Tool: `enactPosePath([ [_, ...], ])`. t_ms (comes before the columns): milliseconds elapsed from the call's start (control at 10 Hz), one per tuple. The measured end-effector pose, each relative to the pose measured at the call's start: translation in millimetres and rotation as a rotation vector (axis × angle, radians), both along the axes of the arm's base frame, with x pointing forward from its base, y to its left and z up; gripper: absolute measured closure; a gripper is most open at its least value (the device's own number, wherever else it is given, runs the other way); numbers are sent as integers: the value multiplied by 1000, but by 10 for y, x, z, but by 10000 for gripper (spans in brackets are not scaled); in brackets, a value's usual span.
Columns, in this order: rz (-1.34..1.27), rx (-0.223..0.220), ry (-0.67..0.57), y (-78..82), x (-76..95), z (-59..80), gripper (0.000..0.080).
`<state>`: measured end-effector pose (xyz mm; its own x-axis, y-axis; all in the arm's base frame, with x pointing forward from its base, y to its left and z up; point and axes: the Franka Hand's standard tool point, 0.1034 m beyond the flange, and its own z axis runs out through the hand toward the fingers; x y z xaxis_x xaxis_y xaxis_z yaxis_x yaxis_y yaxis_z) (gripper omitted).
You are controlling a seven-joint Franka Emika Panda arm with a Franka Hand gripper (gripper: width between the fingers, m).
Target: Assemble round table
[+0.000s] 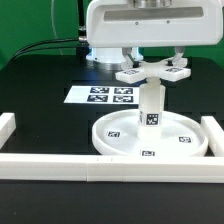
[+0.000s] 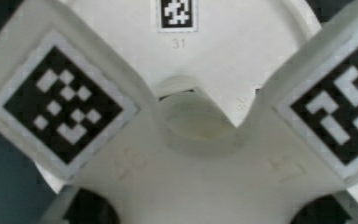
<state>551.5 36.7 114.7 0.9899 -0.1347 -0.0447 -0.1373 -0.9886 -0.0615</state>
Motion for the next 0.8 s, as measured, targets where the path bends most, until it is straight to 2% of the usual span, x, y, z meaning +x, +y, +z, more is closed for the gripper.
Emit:
enactPosePath([
  [500, 5, -7, -1, -22, -20, -115, 351],
  [800, 38, -7, -23, -28, 21, -123, 351],
])
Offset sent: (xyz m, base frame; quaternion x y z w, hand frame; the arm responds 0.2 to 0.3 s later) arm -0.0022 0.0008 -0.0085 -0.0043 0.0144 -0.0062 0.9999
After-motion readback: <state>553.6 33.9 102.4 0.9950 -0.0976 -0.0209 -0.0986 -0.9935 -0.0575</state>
